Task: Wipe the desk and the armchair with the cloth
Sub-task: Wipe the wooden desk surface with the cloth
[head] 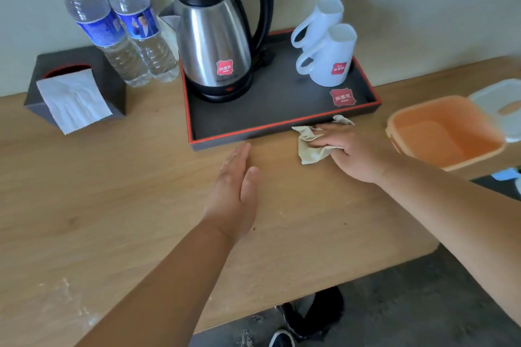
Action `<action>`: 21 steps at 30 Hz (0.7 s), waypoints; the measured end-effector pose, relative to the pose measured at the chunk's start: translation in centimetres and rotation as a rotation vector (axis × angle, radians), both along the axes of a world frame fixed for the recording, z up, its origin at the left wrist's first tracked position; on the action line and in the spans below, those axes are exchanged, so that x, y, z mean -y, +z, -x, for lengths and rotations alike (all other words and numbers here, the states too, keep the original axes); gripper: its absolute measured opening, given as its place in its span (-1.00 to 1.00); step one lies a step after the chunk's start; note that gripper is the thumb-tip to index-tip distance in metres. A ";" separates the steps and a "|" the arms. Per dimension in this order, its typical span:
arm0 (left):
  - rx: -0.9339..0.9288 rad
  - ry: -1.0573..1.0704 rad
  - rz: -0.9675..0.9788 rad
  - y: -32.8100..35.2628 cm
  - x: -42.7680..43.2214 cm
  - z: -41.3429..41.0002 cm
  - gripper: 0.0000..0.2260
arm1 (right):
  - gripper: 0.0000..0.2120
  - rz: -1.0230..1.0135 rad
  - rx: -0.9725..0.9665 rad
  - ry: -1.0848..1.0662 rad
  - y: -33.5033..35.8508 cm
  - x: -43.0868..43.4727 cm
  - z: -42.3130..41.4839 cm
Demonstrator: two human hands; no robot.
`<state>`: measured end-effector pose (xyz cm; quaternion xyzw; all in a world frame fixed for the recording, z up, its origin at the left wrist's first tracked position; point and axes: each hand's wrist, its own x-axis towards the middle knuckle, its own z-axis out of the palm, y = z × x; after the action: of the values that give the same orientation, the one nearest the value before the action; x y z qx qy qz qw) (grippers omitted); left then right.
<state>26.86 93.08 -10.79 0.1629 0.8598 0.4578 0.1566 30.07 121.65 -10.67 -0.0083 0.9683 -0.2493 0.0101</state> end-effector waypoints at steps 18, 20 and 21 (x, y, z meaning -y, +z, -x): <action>-0.069 -0.242 0.018 -0.9 6.1 -4.3 -0.39 | -0.52 -0.087 0.021 -0.309 0.1 15.9 -11.0; -0.056 -0.266 0.008 -0.7 7.5 -5.6 -0.40 | -0.53 -0.032 0.056 -0.261 0.4 19.6 -12.6; -0.042 -0.267 0.001 -0.7 8.1 -6.3 -0.40 | -0.53 0.010 0.043 -0.253 0.7 21.1 -13.4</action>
<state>33.13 85.00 -11.44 0.2853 0.8338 0.4291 0.1980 43.45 100.55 -10.00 0.1194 0.9600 -0.2533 -0.0009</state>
